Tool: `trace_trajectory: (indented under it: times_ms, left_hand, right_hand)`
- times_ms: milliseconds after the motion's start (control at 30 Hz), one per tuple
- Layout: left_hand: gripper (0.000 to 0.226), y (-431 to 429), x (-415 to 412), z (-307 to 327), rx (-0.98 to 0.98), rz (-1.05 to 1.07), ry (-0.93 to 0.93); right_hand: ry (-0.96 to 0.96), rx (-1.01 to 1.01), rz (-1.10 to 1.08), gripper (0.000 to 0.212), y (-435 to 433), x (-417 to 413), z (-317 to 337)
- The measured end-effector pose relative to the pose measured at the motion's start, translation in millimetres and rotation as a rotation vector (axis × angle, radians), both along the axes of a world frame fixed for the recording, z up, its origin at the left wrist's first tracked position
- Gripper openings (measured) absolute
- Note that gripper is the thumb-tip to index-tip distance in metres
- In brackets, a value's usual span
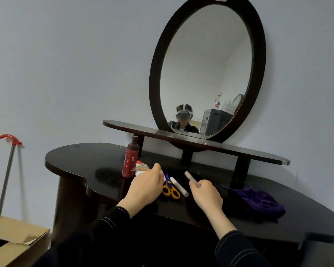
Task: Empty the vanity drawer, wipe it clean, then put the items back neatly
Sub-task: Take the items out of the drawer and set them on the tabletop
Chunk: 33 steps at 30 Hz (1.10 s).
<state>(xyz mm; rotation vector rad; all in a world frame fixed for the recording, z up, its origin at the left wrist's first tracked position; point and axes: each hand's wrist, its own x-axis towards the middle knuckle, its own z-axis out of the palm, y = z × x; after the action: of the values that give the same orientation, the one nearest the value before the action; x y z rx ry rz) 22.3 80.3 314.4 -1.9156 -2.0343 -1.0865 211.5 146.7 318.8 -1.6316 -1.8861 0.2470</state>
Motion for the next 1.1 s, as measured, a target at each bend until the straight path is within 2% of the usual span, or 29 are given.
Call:
trace_trajectory:
  times_ms: [67, 267, 433, 600, 733, 867, 967, 1033, 1100]
  left_hand:
    - [0.007, 0.6, -0.6, -0.3, 0.000, -0.005, 0.005]
    - [0.008, 3.3, -0.8, -2.3, 0.002, 0.017, 0.074]
    - [0.007, 5.4, -2.1, -4.1, 0.017, 0.005, 0.131]
    - [0.007, 7.7, -6.0, -5.0, 0.023, -0.080, 0.145]
    - [0.009, 7.7, -5.1, -4.0, -0.025, -0.128, 0.100]
    - [0.026, 10.3, -4.9, -6.1, -0.011, -0.179, -0.020]
    - [0.054, 10.4, -2.6, -4.4, 0.027, -0.195, 0.024]
    - [0.073, 10.1, -0.5, -2.1, 0.029, -0.181, 0.058]
    - [0.080, 8.9, 0.5, 0.0, 0.022, -0.187, 0.058]
  right_hand:
    - [0.025, 0.009, -0.017, 0.034, -0.1, 0.6, 0.4]
    - [-0.084, 0.015, 0.080, 0.019, -2.7, -2.7, -1.2]
    - [-0.006, -0.030, 0.209, 0.033, -2.1, -1.4, 0.0]
    - [-0.063, 0.001, 0.290, 0.038, -5.6, -2.4, 0.0]
    - [0.083, 0.004, 0.267, 0.022, -2.2, -0.5, -1.4]
    - [0.372, -0.024, 0.259, 0.014, 3.9, 2.9, -4.6]
    - [0.555, 0.006, 0.290, 0.011, 0.8, 3.6, -2.2]
    - [0.589, 0.128, 0.323, 0.006, -4.1, 3.4, -1.1]
    - [0.550, 0.223, 0.381, 0.006, -10.9, 1.7, -0.7]
